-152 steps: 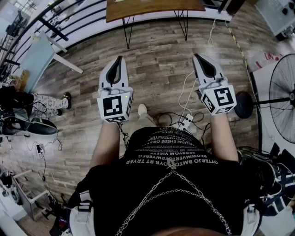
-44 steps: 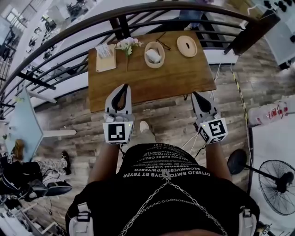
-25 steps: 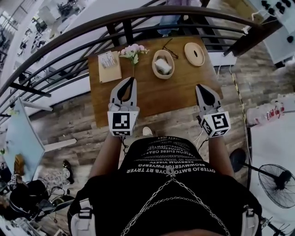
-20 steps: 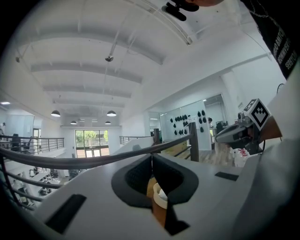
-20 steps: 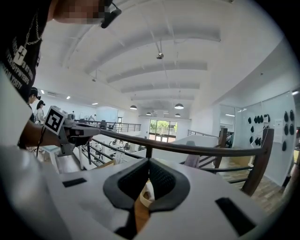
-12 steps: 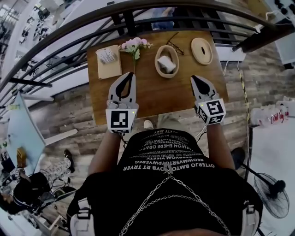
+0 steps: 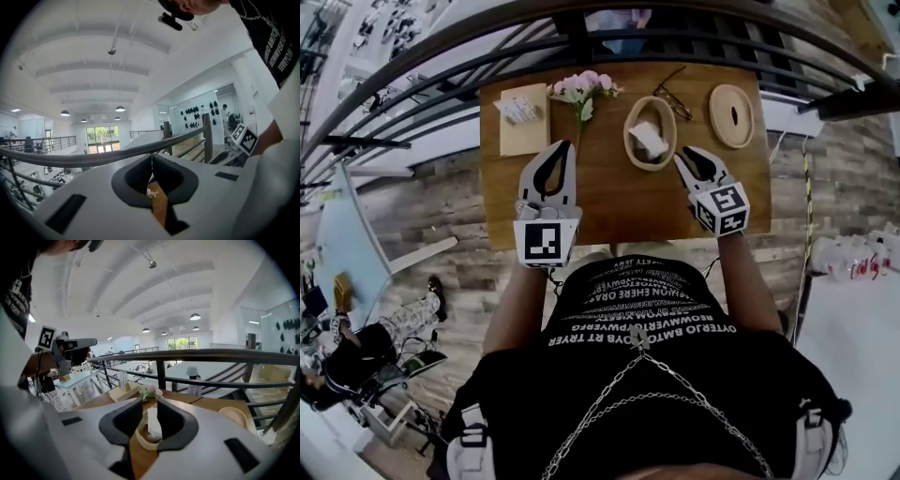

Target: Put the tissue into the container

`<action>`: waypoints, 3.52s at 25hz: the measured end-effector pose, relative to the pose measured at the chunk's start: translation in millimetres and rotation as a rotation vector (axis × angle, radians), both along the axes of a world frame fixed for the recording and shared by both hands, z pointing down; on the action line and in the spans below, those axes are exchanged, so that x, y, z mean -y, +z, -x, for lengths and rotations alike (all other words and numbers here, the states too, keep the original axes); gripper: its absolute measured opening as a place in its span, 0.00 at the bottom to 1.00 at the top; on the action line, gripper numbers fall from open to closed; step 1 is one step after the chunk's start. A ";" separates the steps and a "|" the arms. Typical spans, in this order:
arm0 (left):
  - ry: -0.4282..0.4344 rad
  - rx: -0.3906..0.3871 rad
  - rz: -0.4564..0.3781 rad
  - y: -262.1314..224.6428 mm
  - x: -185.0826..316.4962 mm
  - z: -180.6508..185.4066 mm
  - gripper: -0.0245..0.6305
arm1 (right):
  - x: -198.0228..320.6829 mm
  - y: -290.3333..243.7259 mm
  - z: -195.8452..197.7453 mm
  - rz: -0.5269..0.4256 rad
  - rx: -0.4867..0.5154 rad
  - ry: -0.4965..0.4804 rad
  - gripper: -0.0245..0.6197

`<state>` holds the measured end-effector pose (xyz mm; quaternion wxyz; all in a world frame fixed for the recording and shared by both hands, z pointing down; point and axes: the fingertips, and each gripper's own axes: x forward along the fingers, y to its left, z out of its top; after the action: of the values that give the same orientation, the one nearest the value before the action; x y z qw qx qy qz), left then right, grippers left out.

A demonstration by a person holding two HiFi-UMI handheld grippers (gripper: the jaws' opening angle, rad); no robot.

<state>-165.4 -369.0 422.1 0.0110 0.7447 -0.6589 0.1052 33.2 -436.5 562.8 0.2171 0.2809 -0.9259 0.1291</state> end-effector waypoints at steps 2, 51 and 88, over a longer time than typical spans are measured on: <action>-0.015 0.001 0.013 7.5 8.0 1.8 0.08 | 9.1 17.8 7.9 0.038 -0.013 -0.036 0.20; -0.039 0.017 0.063 -0.1 -100.6 69.7 0.08 | -47.7 -35.0 14.1 -0.027 -0.013 0.158 0.21; 0.052 -0.063 -0.105 -74.8 -52.8 21.0 0.08 | -61.0 -160.0 -21.4 -0.153 0.217 0.140 0.21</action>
<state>-186.4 -316.2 347.3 -0.0101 0.7641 -0.6433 0.0470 54.6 -375.5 402.8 0.0843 0.3447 -0.9293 0.1027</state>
